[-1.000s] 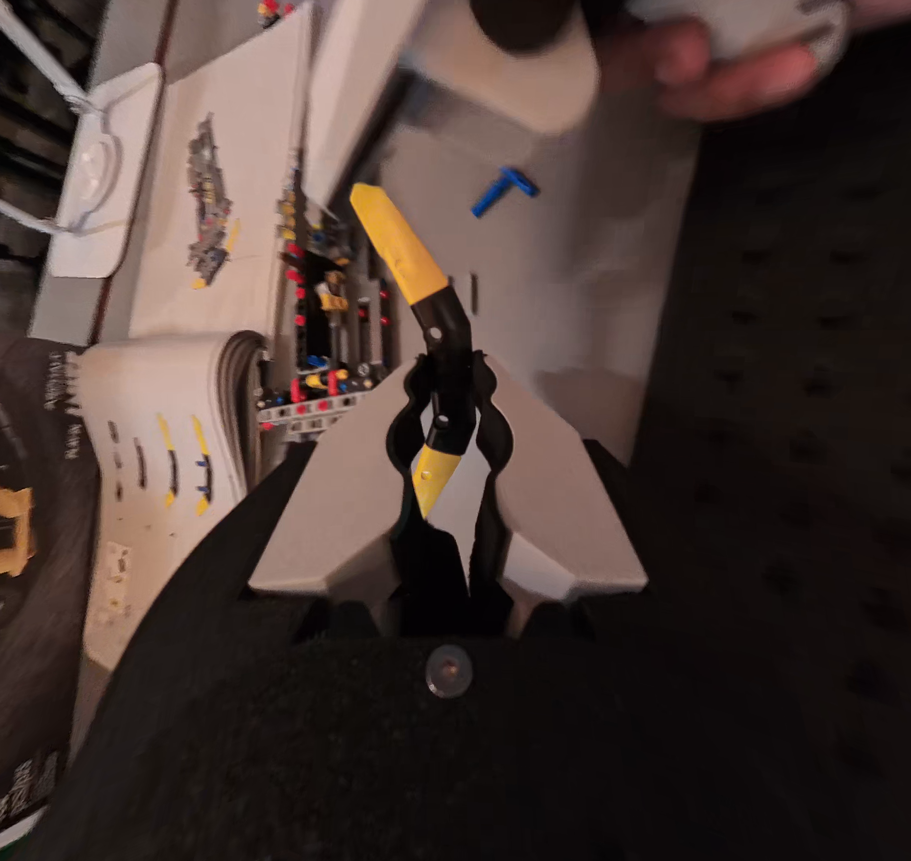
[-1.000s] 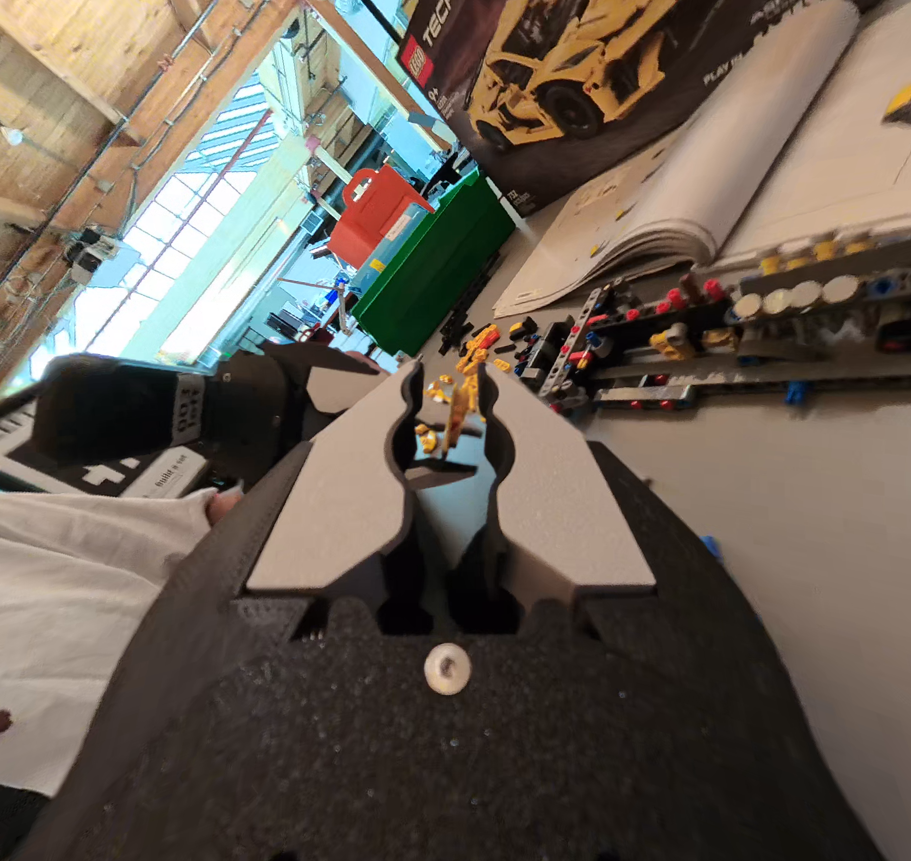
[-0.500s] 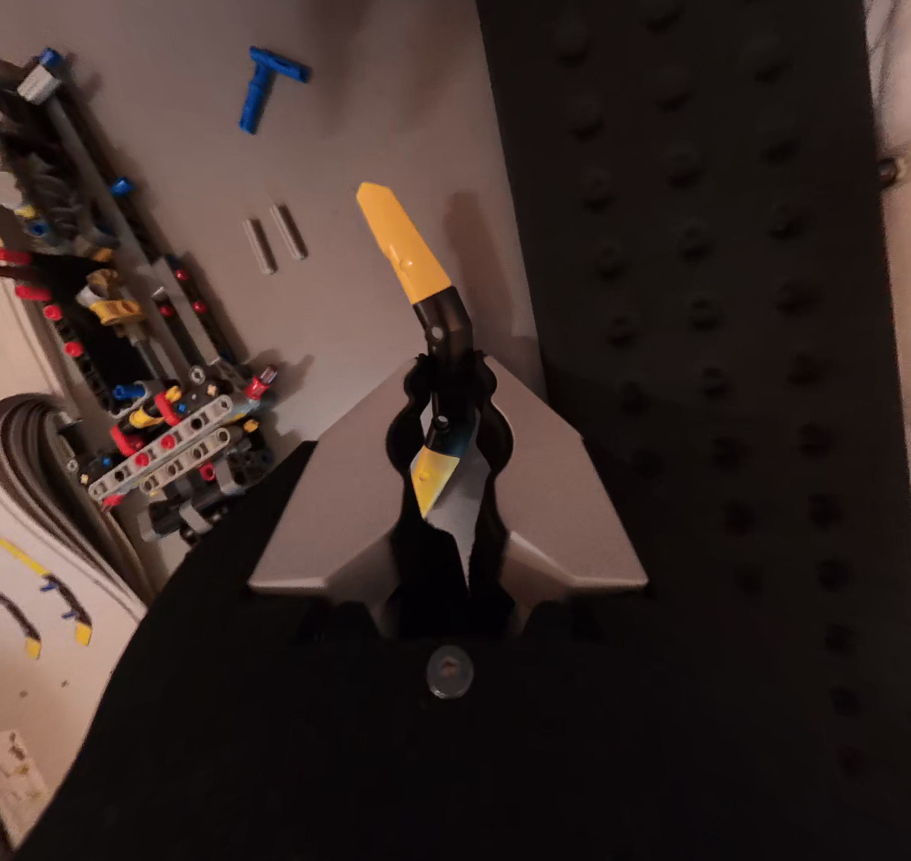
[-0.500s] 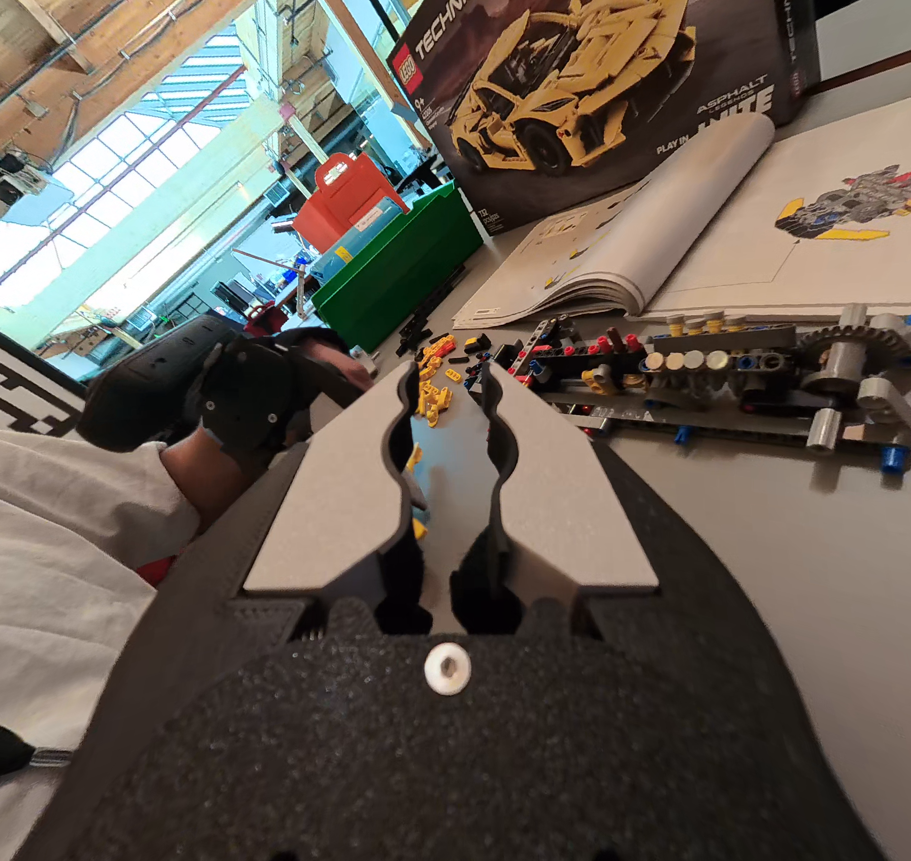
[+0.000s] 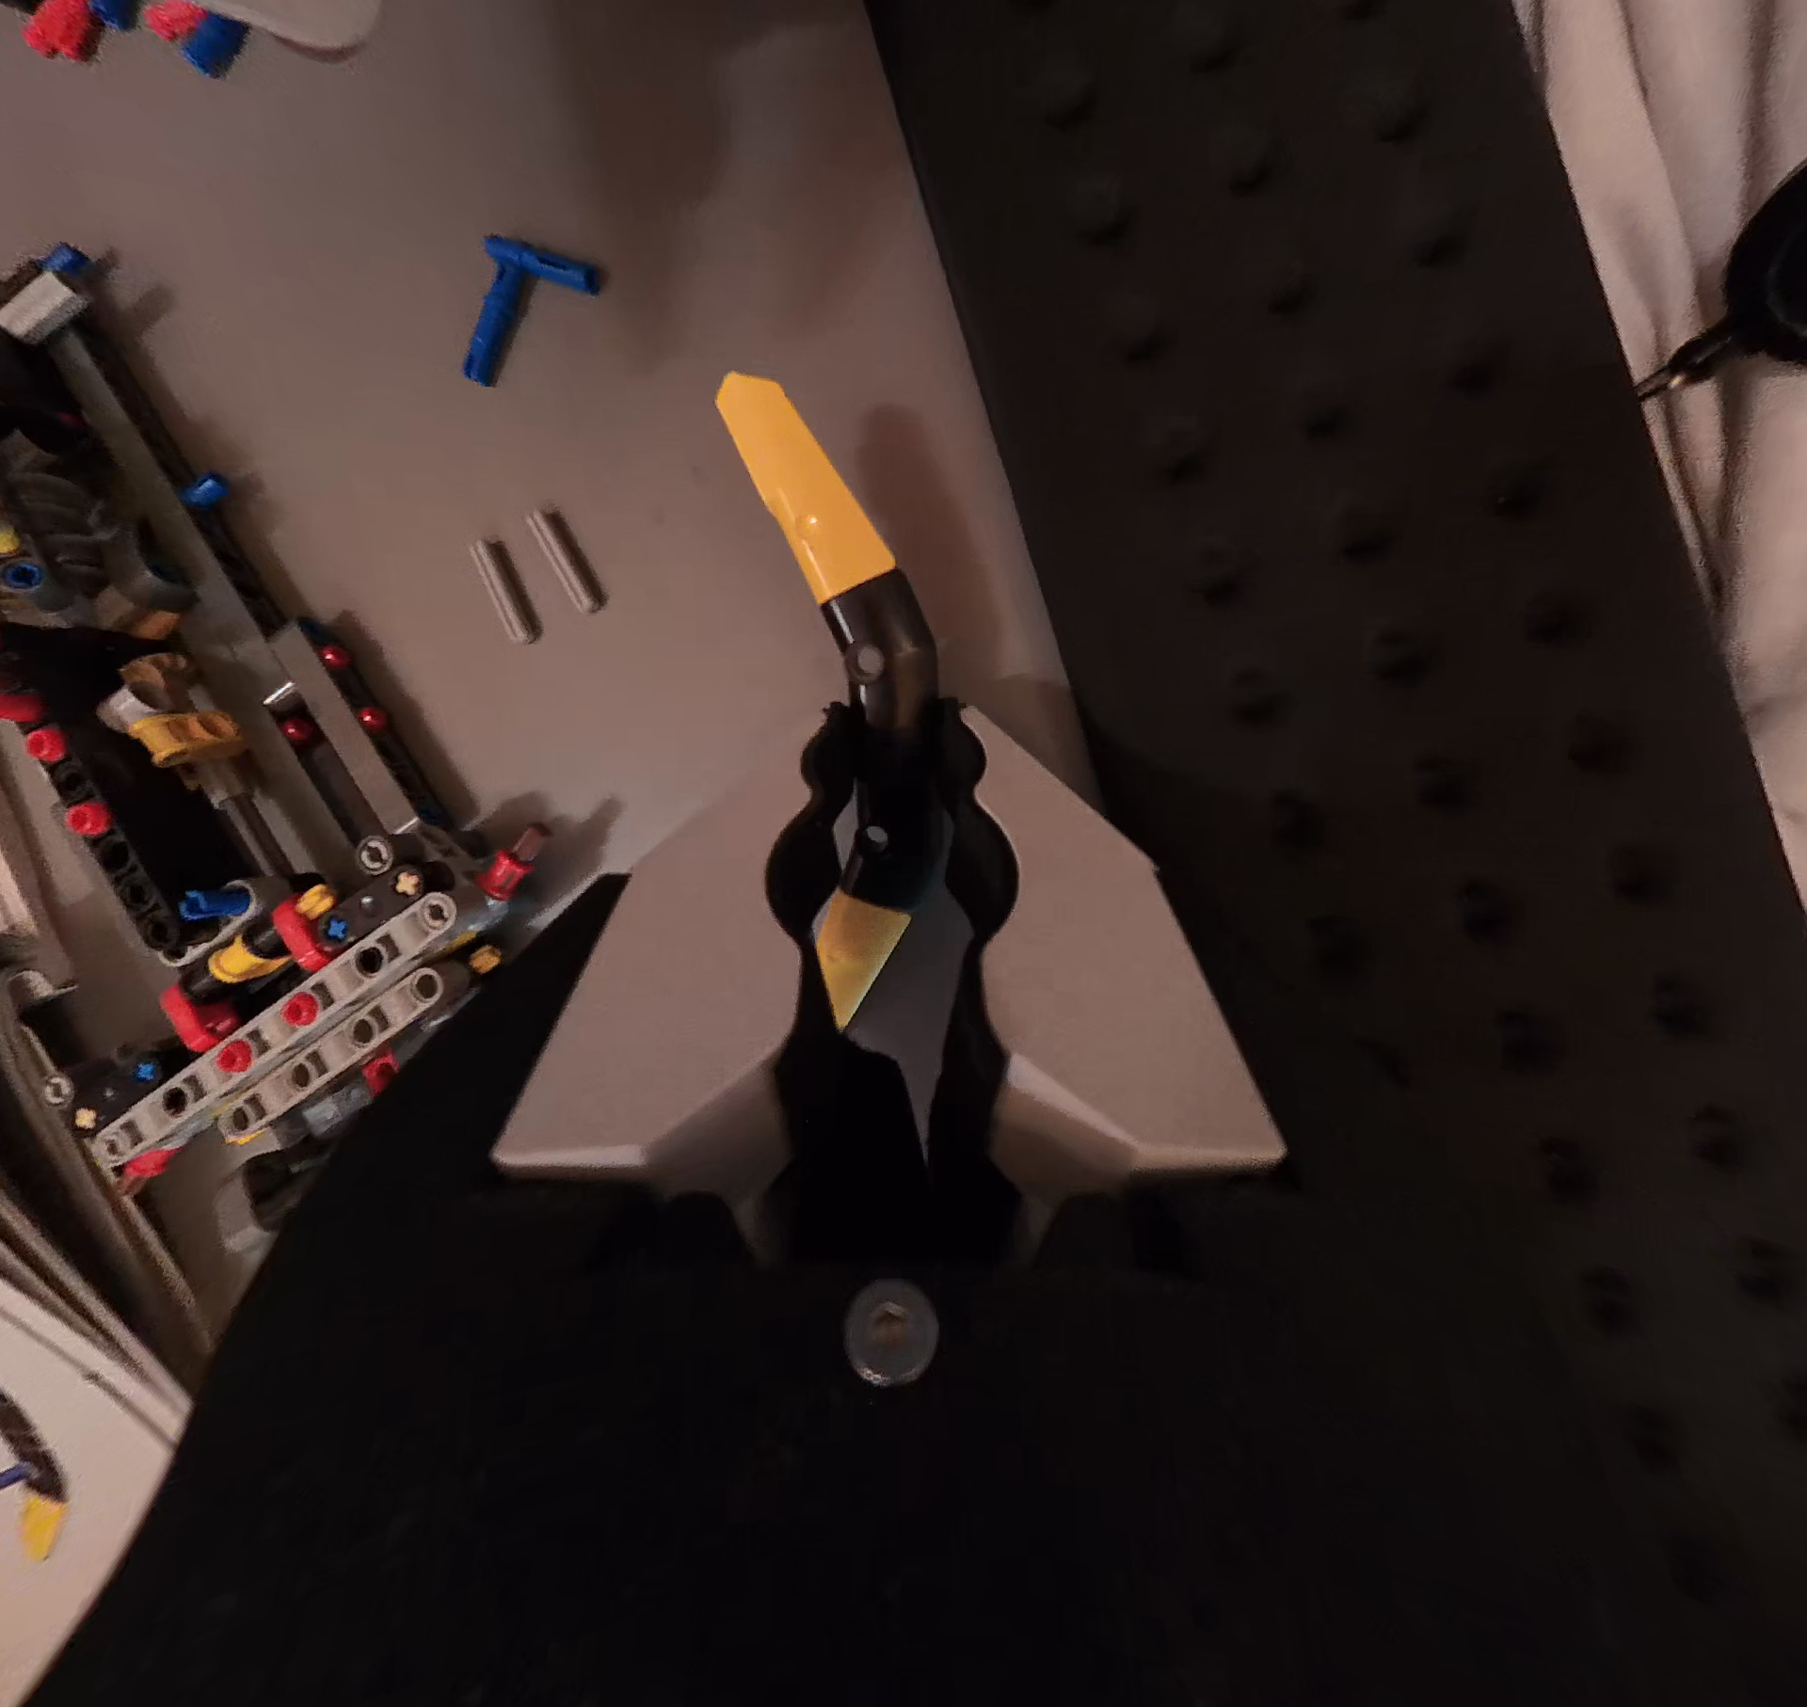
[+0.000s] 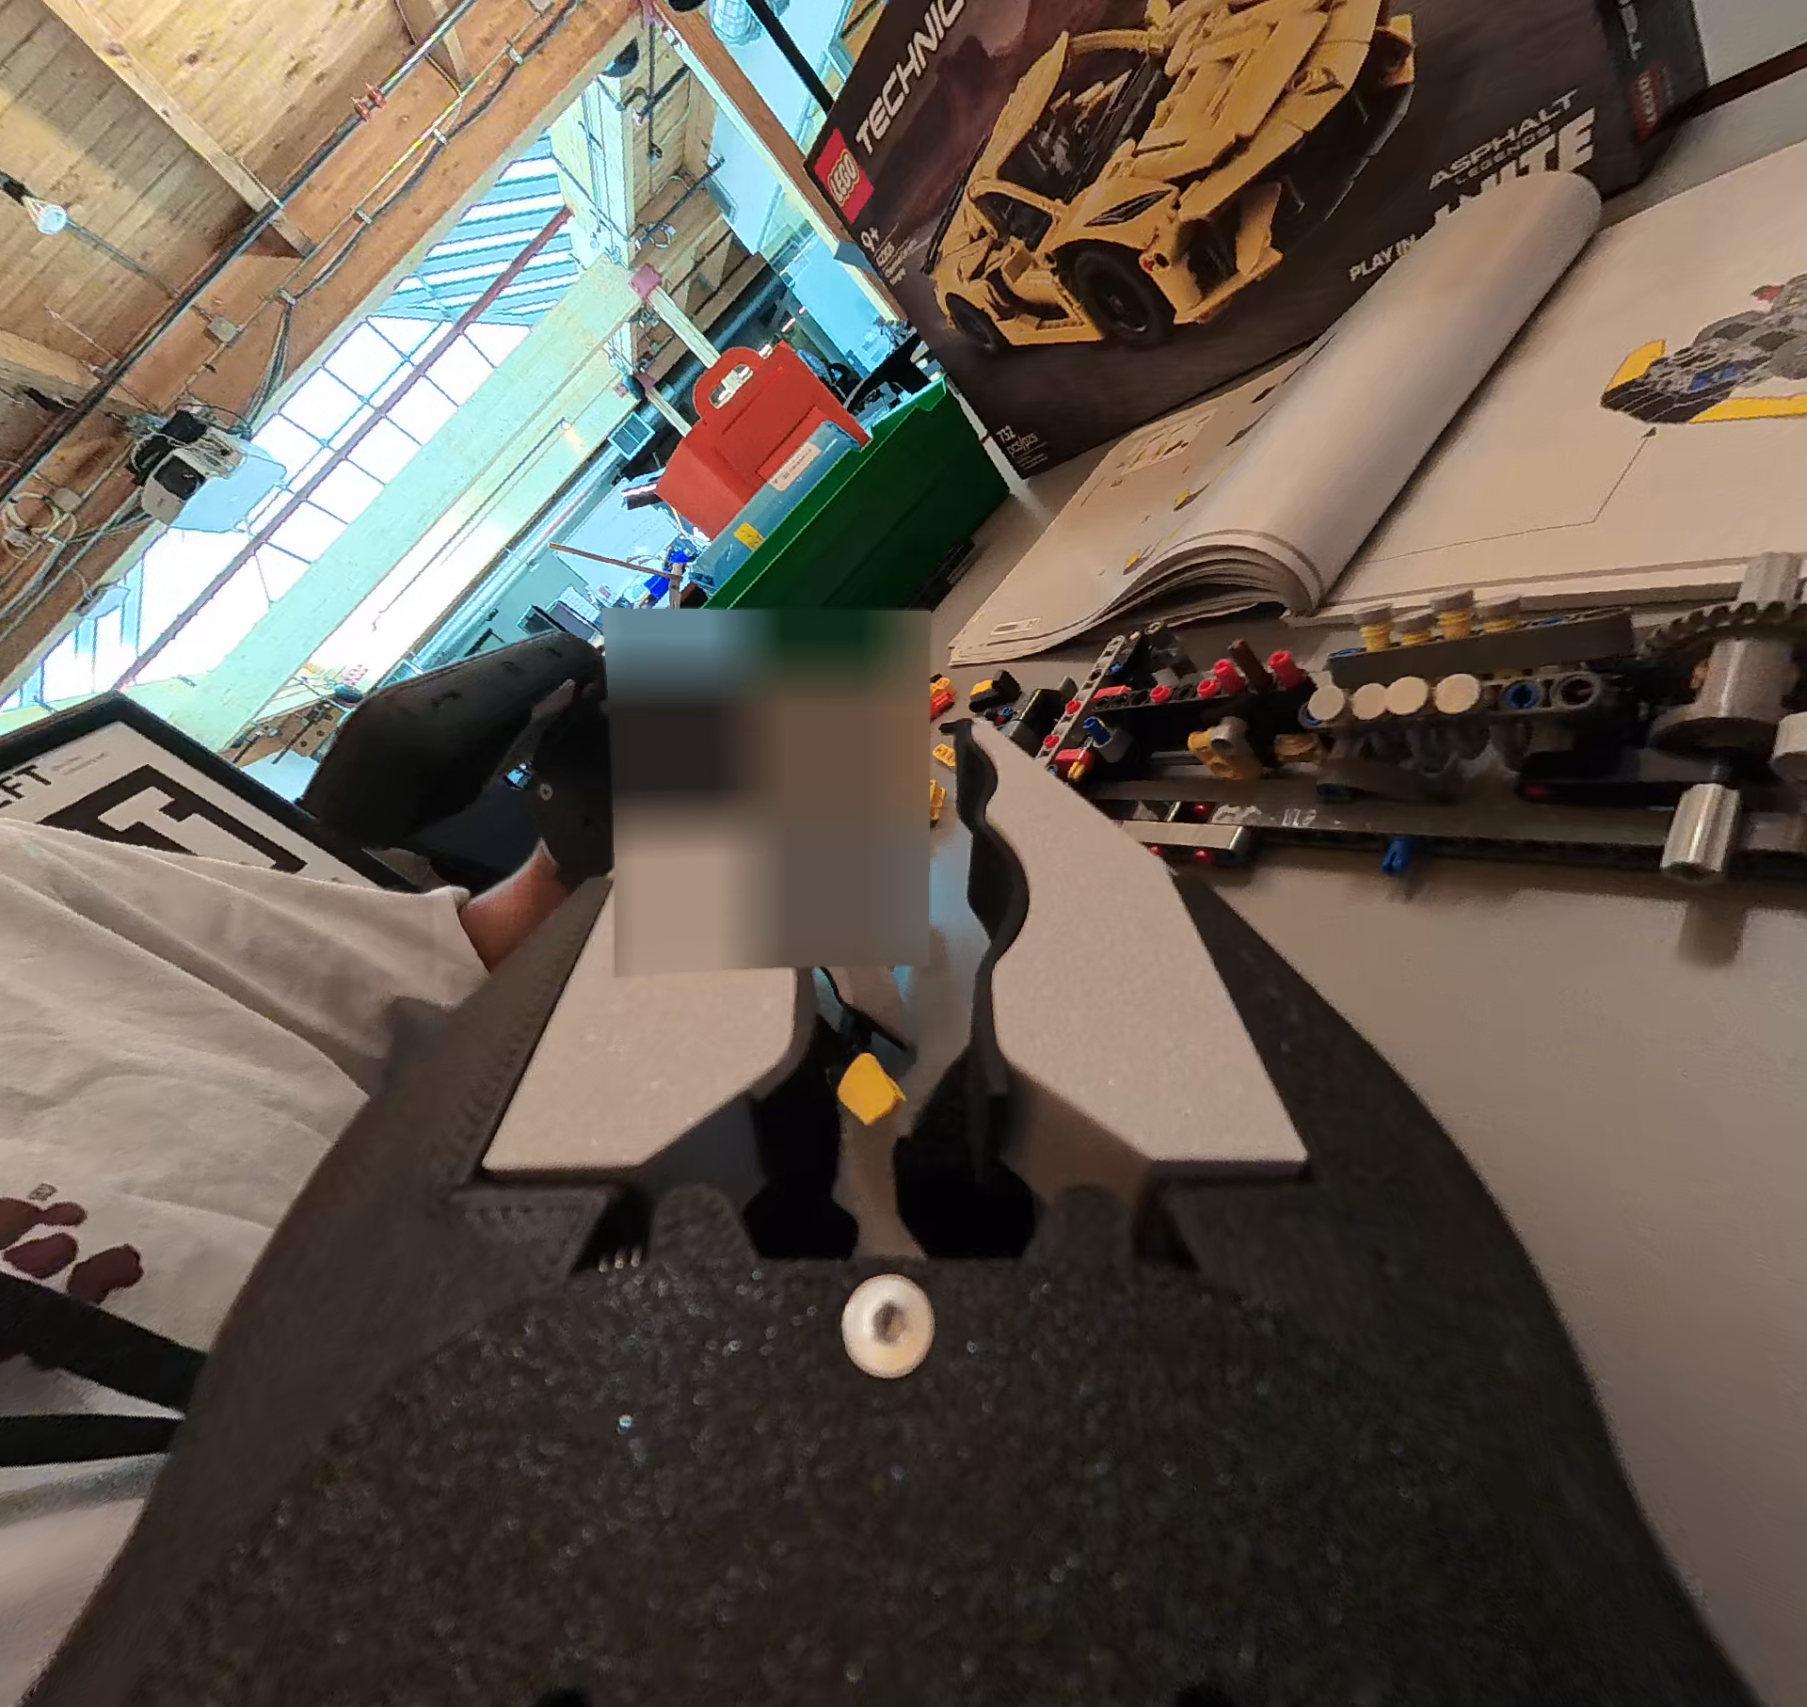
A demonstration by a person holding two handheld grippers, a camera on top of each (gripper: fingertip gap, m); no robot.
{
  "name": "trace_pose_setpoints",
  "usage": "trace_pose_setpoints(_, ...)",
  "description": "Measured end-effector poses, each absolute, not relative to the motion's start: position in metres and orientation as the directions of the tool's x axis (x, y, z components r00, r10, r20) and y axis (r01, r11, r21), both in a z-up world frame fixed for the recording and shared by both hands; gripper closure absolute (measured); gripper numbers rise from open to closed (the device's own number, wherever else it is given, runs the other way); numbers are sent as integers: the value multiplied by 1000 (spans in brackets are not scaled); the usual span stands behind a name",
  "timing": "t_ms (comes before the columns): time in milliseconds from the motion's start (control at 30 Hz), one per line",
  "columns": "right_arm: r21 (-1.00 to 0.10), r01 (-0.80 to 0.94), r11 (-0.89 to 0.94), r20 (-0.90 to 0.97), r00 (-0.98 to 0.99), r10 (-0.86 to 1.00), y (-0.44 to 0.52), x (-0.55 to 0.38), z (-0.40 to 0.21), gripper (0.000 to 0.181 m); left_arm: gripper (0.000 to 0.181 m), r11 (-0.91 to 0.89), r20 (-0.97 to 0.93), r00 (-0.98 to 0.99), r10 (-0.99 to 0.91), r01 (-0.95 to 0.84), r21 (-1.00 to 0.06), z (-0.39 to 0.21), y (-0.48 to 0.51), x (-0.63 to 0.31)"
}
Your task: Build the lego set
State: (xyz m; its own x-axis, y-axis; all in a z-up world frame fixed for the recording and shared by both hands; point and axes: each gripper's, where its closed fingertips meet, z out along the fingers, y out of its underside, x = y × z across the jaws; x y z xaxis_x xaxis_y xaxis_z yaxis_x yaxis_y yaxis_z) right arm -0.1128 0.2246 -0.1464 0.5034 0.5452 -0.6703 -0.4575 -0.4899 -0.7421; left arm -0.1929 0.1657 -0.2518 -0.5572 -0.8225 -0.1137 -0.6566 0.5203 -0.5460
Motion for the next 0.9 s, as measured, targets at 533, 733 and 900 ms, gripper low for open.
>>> trace_pose_setpoints(533,-933,-143,-331,-302,811,501,247,-82,-167,156,148,117,-91,-86,-992,-384,-916,-157,262,-185)
trace_pose_setpoints(733,-918,-188,-349,-353,790,502,246,-85,-166,156,140,-218,83,378,-922,-330,-919,-160,361,-222)
trace_pose_setpoints(900,-901,-229,-368,-400,766,503,244,-86,-165,155,119,-376,97,589,-802,-373,-848,-188,396,-252)
